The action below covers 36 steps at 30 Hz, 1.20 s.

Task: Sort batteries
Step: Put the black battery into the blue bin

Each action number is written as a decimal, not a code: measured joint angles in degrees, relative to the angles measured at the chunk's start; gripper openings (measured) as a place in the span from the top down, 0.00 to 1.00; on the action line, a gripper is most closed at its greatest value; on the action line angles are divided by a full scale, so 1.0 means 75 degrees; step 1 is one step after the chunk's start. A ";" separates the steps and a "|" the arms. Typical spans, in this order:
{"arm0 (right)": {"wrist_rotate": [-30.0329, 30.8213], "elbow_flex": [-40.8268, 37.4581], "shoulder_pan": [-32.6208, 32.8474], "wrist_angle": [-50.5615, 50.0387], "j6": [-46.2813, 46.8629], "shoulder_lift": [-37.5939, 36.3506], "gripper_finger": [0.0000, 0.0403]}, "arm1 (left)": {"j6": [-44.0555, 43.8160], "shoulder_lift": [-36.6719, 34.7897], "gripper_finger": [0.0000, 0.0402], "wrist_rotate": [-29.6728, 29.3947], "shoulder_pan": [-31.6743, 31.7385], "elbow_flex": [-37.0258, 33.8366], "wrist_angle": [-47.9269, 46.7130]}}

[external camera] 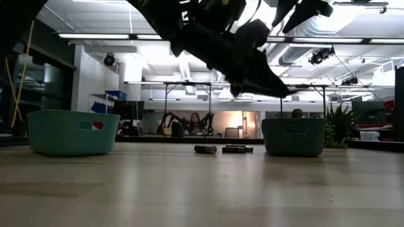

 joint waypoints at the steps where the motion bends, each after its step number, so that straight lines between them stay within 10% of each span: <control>1: 0.0000 0.0000 0.0000 0.0020 0.0000 0.0000 0.57 | 0.0002 0.0009 0.85 -0.0113 -0.0004 0.0012 -0.0083; 13: -0.0192 0.0000 -0.0003 0.0060 -0.0033 0.0000 0.57 | 0.0033 -0.1200 0.54 -0.0547 0.0643 0.0029 -0.2490; 31: -0.0376 0.0000 -0.0003 0.0061 -0.0064 0.0120 0.57 | 0.2192 -0.1202 0.51 0.0770 0.0686 -0.1746 -0.3351; 36: -0.0358 0.0000 -0.0003 0.0064 -0.0064 0.0216 0.57 | 0.2536 -0.1173 0.51 0.0092 0.0419 -0.2348 -0.3032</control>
